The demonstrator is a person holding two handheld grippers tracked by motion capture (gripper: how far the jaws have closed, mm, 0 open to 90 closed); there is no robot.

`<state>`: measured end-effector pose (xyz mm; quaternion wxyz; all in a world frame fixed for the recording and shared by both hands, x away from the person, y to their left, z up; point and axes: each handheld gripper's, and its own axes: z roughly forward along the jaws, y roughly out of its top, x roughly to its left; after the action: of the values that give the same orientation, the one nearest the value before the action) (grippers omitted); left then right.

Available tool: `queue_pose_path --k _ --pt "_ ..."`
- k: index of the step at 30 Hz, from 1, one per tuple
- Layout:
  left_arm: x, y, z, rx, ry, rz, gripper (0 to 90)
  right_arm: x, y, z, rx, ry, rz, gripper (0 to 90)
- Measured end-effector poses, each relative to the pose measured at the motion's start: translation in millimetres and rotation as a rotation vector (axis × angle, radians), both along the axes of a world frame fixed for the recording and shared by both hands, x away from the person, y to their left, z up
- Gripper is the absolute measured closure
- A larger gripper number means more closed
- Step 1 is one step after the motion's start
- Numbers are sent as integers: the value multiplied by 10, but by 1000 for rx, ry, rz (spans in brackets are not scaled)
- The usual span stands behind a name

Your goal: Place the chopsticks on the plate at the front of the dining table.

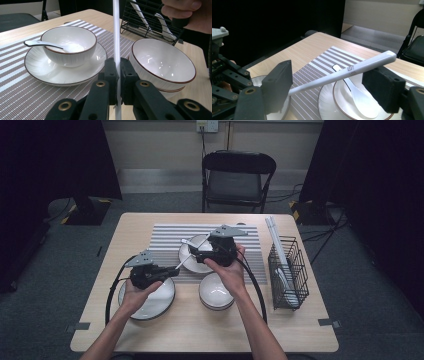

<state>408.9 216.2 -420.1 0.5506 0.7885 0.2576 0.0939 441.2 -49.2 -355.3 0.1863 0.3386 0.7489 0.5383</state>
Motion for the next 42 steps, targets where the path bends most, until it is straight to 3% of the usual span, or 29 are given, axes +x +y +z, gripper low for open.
queue_pose_path --k 12,21,36,42 --pt "39 31 -14 -24 7 22 862 -10 -55 -59 -8 29 -3 236" --pt "52 88 5 -32 3 48 862 -22 -190 -74 -18 25 -27 232" --pt "45 350 13 -25 -9 107 862 -27 -433 -243 -28 68 -72 221" --pt "106 409 38 -31 1 114 862 -21 -510 -296 -65 82 -102 207"
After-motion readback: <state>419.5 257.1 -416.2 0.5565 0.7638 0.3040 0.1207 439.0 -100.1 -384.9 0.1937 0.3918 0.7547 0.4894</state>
